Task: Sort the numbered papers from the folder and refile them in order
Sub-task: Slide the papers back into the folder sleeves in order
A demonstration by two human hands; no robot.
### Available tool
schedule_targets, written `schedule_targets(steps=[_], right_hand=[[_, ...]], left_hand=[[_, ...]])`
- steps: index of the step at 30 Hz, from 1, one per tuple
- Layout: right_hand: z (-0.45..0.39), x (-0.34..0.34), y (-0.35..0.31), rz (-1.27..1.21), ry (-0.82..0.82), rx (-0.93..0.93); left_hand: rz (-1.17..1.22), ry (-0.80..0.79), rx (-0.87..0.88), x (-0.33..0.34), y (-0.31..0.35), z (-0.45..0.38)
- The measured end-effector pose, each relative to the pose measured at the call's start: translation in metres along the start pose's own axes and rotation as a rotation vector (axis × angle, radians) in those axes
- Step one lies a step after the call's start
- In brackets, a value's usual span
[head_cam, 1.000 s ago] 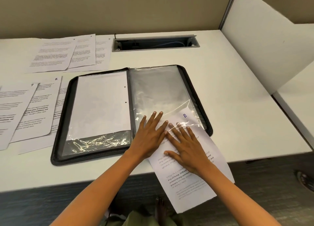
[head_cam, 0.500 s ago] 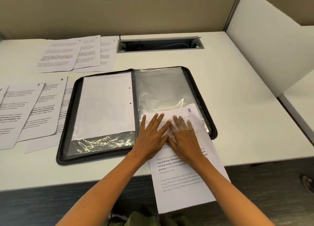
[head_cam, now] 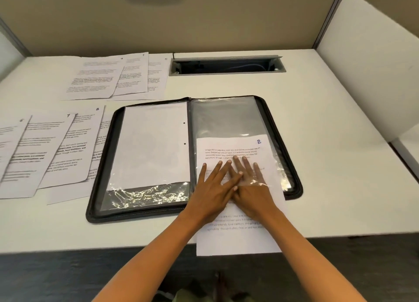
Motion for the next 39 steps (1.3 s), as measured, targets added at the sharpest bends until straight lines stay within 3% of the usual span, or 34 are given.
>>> schedule_targets(steps=[4,9,13,21,25,29,31,35,39], right_hand=[[-0.02,-0.003,0.005,0.007,0.009,-0.032],[0.021,-0.024,-0.005,-0.16,0.07,0.123],[0.048,-0.02,-0.015,-0.052,0.072,0.114],[0.005,-0.007,-0.002,-0.042,0.033,0.105],[-0.02,0.001,0.005,0.031,0.051,0.014],[-0.052,0.006,0.013,0.087,-0.008,0.071],[-0.054,0.005,0.011,0.028,-0.031,0.053],[-0.019,-0.014,0.008,-0.254,0.154,0.092],[0.009,-0.011,-0.005,-0.163,0.114,0.034]], left_hand=[[0.059,-0.004,-0.048,-0.006,-0.004,-0.001],[0.101,0.003,-0.08,-0.006,-0.012,-0.003],[0.098,-0.039,-0.075,-0.006,-0.012,-0.004],[0.116,-0.072,-0.045,-0.006,-0.01,-0.007],[0.107,-0.086,-0.041,-0.008,-0.007,-0.006],[0.142,-0.069,-0.054,-0.011,-0.007,-0.005],[0.146,-0.053,-0.055,-0.012,-0.008,-0.005],[0.144,-0.032,-0.048,-0.013,-0.011,-0.004],[0.148,-0.044,-0.046,-0.014,-0.01,-0.002]])
Point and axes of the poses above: each hand's wrist, its own z-axis away from the middle knuckle, its own x-axis out of the palm, y = z × x, the point moved 6 cm from there along -z, towards the middle knuckle, and after that the axes turned 4 degrees about y, right-handed, at the moved point
